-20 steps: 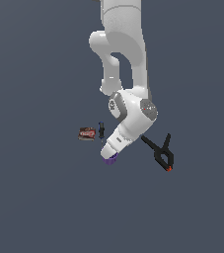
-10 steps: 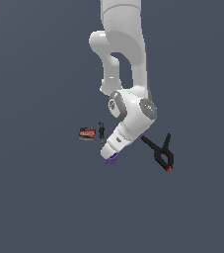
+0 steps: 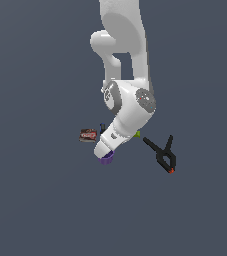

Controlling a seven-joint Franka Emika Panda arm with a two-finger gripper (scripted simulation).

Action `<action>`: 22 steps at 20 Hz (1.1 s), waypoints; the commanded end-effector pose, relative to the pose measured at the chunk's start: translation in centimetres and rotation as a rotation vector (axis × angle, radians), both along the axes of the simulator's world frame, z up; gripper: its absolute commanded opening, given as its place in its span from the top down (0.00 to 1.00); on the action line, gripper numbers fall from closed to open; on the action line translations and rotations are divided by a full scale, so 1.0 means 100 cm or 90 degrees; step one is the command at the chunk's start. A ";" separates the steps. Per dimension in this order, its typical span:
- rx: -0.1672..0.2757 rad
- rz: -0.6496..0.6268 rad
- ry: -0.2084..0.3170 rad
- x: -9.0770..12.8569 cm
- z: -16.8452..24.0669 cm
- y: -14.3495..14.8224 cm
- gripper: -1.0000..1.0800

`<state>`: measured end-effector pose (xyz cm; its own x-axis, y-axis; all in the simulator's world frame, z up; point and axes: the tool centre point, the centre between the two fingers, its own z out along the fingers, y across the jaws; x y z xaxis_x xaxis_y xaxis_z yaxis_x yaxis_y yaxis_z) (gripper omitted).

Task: Pick up a designated object from a clutter of objects.

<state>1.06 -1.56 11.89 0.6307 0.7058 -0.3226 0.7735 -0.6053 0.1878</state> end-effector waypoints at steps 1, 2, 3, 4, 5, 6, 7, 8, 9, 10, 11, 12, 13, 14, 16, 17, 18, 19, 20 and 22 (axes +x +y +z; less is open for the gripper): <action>0.001 0.000 -0.001 0.005 0.022 -0.011 1.00; 0.001 0.000 -0.001 0.008 0.032 -0.016 1.00; 0.001 0.000 -0.001 0.010 0.042 -0.021 1.00; 0.001 0.000 -0.001 0.012 0.053 -0.027 1.00; 0.002 0.000 -0.001 0.015 0.063 -0.032 1.00; 0.002 0.000 -0.001 0.018 0.074 -0.038 1.00; 0.002 0.000 -0.001 0.020 0.085 -0.043 1.00; 0.002 0.000 -0.001 0.023 0.096 -0.049 1.00; 0.002 0.000 -0.001 0.025 0.107 -0.054 1.00; 0.002 0.000 -0.001 0.028 0.118 -0.060 1.00; 0.002 0.000 -0.001 0.031 0.129 -0.066 1.00; 0.003 0.000 -0.001 0.034 0.140 -0.071 1.00; 0.003 0.000 -0.001 0.036 0.151 -0.077 1.00; 0.003 0.000 -0.001 0.039 0.162 -0.083 1.00; 0.003 0.000 -0.001 0.045 0.184 -0.094 1.00; 0.003 0.000 -0.001 0.048 0.194 -0.099 1.00; 0.003 0.000 -0.001 0.050 0.204 -0.105 1.00; 0.003 0.000 -0.001 0.053 0.213 -0.109 1.00; 0.002 0.001 -0.001 0.055 0.222 -0.114 1.00; 0.002 0.001 -0.001 0.060 0.239 -0.123 1.00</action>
<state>6.70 -13.15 34.39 0.6312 0.7070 -0.3191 0.7732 -0.6061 0.1867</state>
